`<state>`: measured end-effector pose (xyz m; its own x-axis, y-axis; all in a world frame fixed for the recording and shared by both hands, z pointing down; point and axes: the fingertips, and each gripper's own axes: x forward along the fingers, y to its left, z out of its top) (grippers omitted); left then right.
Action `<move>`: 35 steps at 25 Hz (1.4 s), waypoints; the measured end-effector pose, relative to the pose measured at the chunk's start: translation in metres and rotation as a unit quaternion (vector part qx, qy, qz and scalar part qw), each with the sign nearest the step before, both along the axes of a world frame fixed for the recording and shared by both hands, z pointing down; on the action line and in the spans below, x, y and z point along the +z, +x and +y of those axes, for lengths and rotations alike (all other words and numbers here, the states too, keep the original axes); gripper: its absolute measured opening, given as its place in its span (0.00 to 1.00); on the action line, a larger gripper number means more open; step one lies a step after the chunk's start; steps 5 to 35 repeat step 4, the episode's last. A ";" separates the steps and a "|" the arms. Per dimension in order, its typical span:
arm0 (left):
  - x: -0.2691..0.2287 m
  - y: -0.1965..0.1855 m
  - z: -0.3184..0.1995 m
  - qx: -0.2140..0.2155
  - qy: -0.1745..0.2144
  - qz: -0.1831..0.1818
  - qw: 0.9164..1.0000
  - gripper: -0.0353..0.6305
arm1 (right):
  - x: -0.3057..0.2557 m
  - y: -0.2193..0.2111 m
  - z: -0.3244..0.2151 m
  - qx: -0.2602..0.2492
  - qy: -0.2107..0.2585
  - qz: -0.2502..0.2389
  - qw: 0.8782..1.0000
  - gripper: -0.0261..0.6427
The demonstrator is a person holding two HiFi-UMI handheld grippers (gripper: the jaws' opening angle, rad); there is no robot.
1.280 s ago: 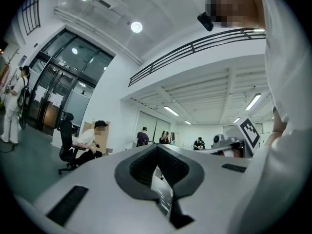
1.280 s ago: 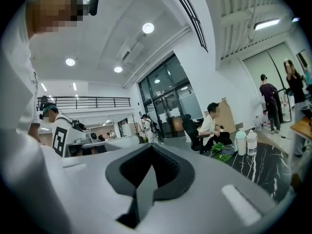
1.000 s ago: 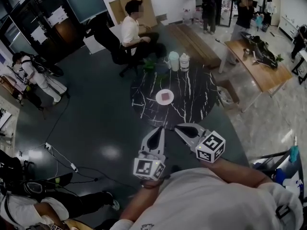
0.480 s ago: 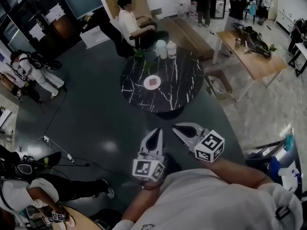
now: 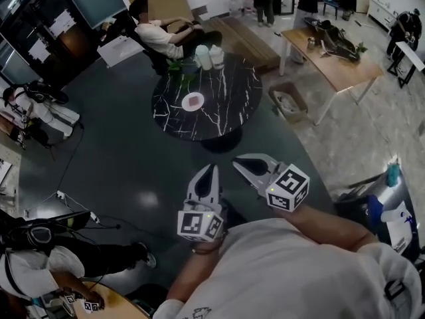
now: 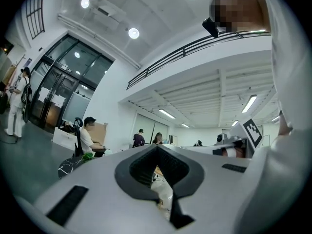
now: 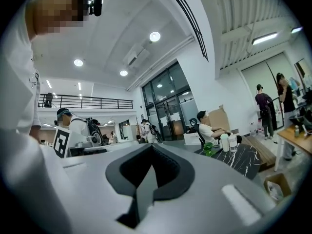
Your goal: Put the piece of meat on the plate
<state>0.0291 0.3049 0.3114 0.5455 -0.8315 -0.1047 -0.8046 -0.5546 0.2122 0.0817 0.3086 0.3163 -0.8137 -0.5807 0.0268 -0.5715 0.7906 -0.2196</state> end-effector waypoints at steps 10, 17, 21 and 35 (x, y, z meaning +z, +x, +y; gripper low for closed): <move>0.001 0.008 0.009 0.007 -0.001 0.008 1.000 0.06 | -0.001 0.008 0.012 0.006 0.002 0.002 1.000 0.04; 0.001 0.008 0.009 0.007 -0.001 0.008 1.000 0.06 | -0.001 0.008 0.012 0.006 0.002 0.002 1.000 0.04; 0.001 0.008 0.009 0.007 -0.001 0.008 1.000 0.06 | -0.001 0.008 0.012 0.006 0.002 0.002 1.000 0.04; 0.001 0.008 0.009 0.007 -0.001 0.008 1.000 0.06 | -0.001 0.008 0.012 0.006 0.002 0.002 1.000 0.04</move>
